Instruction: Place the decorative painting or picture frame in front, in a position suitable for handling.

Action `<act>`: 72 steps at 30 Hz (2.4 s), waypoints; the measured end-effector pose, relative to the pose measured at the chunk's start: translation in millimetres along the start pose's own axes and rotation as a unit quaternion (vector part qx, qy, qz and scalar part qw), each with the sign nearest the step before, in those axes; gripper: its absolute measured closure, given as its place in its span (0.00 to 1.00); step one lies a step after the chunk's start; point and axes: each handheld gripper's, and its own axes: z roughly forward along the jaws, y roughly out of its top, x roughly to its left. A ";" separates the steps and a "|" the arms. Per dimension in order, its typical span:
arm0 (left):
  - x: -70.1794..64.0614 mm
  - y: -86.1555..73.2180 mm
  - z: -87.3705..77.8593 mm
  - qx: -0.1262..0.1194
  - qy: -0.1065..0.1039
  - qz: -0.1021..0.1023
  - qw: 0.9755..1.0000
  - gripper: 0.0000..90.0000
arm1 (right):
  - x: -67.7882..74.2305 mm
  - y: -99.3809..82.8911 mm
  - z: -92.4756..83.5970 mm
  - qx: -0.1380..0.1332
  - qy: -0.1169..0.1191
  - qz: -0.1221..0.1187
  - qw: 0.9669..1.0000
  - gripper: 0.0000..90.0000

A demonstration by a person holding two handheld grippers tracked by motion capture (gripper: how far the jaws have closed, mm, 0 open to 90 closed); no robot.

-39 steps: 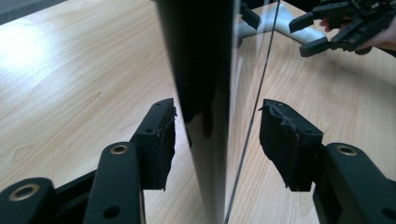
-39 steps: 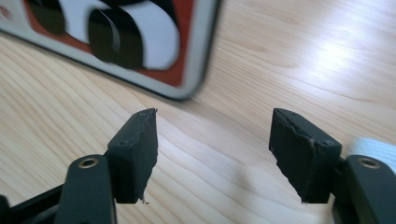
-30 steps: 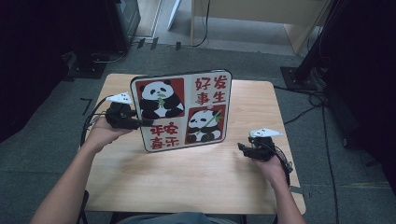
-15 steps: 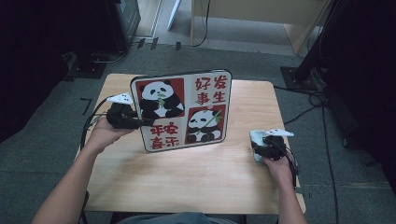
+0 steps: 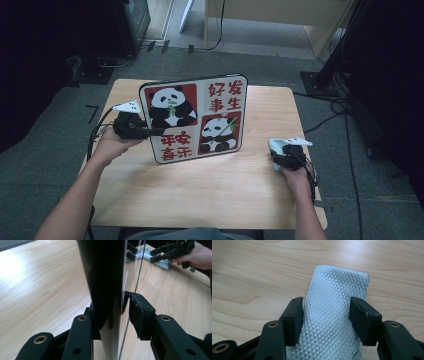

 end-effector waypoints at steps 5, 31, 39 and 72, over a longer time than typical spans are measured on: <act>-3.3 -1.5 -1.4 0.001 0.002 -0.003 1.000 0.74 | 1.0 -0.5 -0.1 -0.003 -0.015 -0.005 1.000 0.64; -16.8 -10.1 -5.9 0.004 -0.013 -0.022 1.000 0.83 | 6.2 23.2 -1.2 0.001 0.034 0.047 0.998 0.89; -17.6 -13.9 -6.4 -0.002 -0.012 -0.025 1.000 0.82 | 22.4 36.6 -8.3 -0.017 0.068 0.034 0.997 0.89; -20.3 -13.7 -6.0 0.011 -0.042 -0.030 0.999 0.89 | 89.3 138.5 -72.3 -0.137 0.186 -0.042 0.972 0.88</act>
